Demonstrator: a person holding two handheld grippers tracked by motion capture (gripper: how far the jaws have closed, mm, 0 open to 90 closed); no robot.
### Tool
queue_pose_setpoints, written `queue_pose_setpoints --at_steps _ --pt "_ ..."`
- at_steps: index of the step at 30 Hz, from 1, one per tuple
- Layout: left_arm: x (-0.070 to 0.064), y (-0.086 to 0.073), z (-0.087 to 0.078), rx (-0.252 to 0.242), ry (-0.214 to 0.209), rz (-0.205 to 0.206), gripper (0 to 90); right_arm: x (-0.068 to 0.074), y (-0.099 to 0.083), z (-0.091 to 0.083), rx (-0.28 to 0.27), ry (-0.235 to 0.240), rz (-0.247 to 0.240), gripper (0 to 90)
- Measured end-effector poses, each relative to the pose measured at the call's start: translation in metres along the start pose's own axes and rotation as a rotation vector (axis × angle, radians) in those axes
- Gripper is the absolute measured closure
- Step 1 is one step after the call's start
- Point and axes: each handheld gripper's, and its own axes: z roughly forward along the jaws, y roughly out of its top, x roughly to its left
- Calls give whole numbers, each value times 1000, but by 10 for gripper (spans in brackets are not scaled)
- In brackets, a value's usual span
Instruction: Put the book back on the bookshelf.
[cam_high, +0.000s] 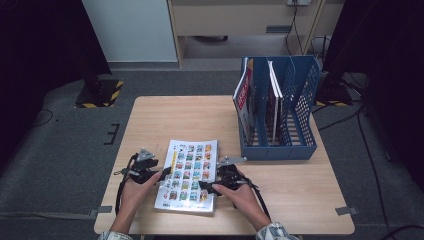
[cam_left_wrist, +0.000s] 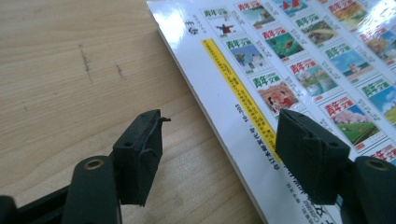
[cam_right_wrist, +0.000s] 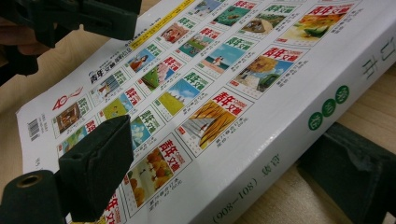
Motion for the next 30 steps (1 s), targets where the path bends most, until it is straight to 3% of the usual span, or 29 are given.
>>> queue_pose_setpoints --at_steps 1,2,10,15,24,30 --pt "0 0 0 0 0 0 315 0 0 0 0 0 0 105" --pt "0 -2 4 3 -32 -15 315 0 0 0 0 1 4 110" --pt "-4 -3 10 8 -64 -26 267 -2 0 -1 -6 -10 13 167" --pt "-9 -3 13 21 -109 -29 272 -2 1 0 0 -15 1 166" --pt "-9 -8 13 -5 -120 -40 270 -7 7 4 -7 7 31 172" --pt "-8 -13 14 -38 -131 -51 271 -10 11 8 6 15 27 159"
